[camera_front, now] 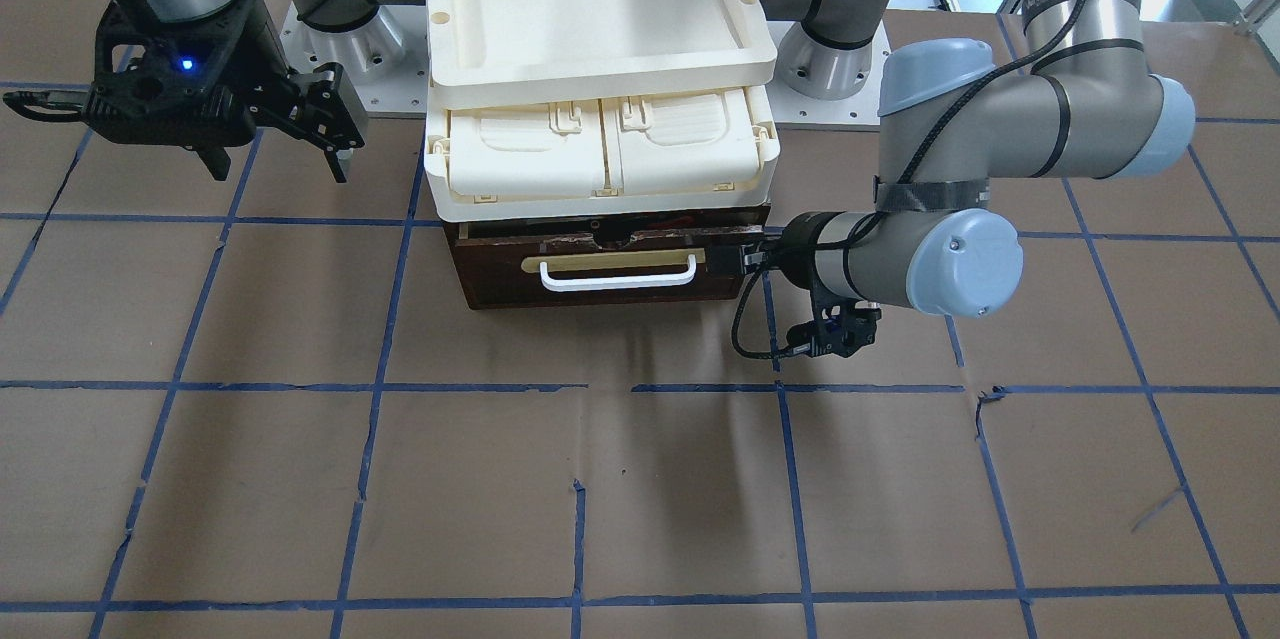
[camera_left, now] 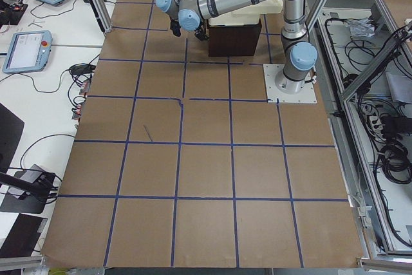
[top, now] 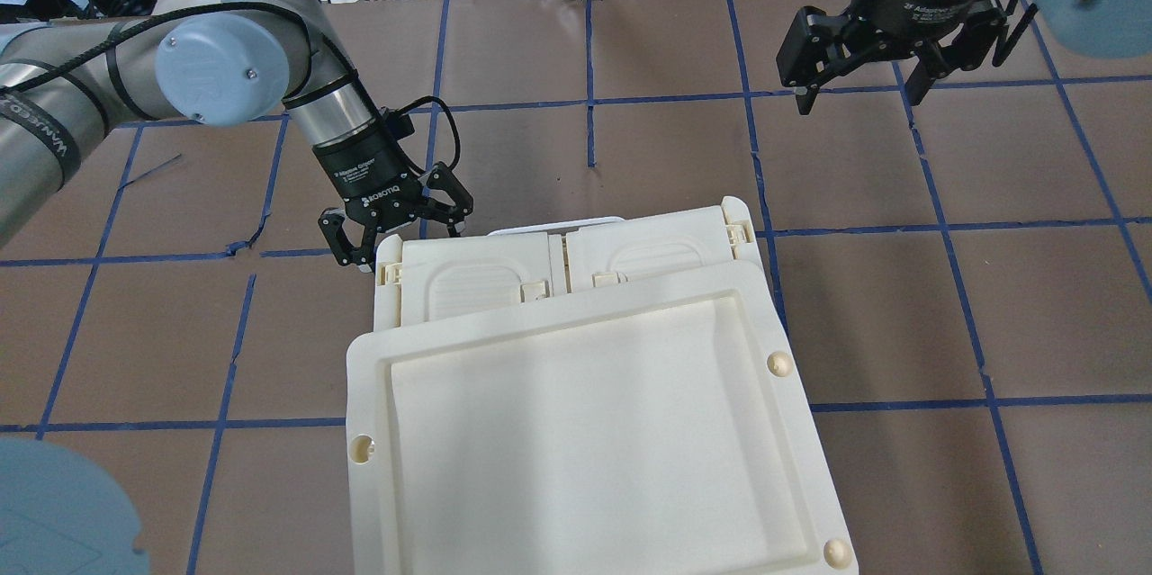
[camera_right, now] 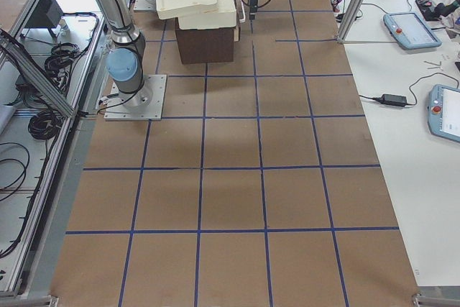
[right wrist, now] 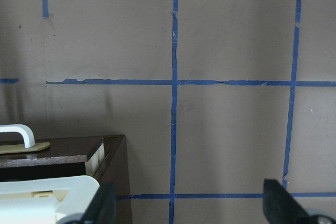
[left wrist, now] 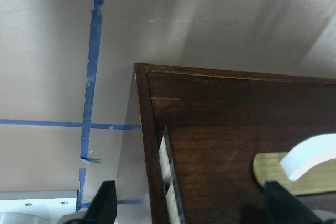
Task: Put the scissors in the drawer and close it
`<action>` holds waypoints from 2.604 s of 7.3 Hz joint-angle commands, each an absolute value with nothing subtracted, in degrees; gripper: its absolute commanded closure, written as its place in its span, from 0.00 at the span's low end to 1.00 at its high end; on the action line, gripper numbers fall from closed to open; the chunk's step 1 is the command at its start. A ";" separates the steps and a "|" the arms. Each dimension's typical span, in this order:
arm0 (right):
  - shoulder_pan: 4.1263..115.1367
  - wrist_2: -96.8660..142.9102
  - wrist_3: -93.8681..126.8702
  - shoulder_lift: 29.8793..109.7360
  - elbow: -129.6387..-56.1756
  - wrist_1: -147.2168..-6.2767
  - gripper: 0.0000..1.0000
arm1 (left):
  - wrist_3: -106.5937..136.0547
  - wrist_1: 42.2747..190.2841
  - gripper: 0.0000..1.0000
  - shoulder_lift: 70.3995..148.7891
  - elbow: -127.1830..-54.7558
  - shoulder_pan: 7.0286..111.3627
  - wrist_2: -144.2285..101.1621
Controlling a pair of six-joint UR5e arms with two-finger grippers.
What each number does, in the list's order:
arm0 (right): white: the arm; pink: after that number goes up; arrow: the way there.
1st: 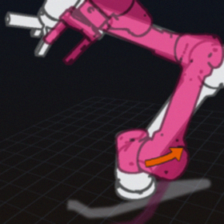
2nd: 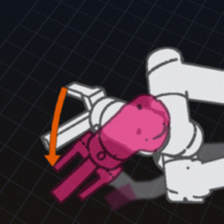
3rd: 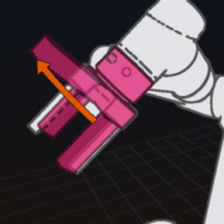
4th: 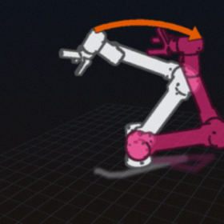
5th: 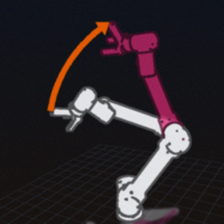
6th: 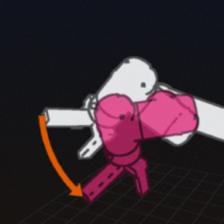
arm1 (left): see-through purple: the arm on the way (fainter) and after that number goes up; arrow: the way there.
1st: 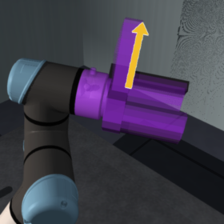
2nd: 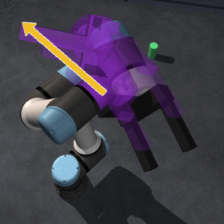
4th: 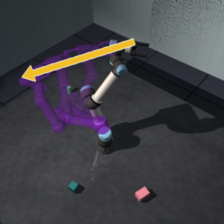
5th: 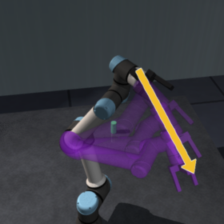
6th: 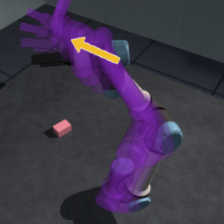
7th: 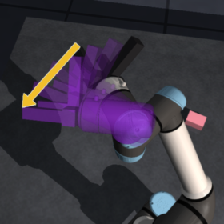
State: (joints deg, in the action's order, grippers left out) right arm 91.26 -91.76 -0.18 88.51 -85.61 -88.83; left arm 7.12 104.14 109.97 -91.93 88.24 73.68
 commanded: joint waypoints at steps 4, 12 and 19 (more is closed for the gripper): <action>91.32 -91.76 -0.18 88.51 -85.61 -89.03 0.00 | 7.12 105.56 0.00 109.16 -92.46 88.24 73.56; 91.41 -91.76 -0.18 88.51 -85.69 -89.03 0.00 | 5.20 94.69 0.00 101.18 -88.51 87.10 86.93; 91.32 -91.76 -0.17 88.59 -86.48 -89.21 0.00 | -2.28 90.26 0.00 90.53 -88.24 84.20 89.56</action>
State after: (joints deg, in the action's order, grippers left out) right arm 91.40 -91.67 -0.11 88.66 -86.48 -89.20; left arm -2.22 90.14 90.74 -88.11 84.20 89.53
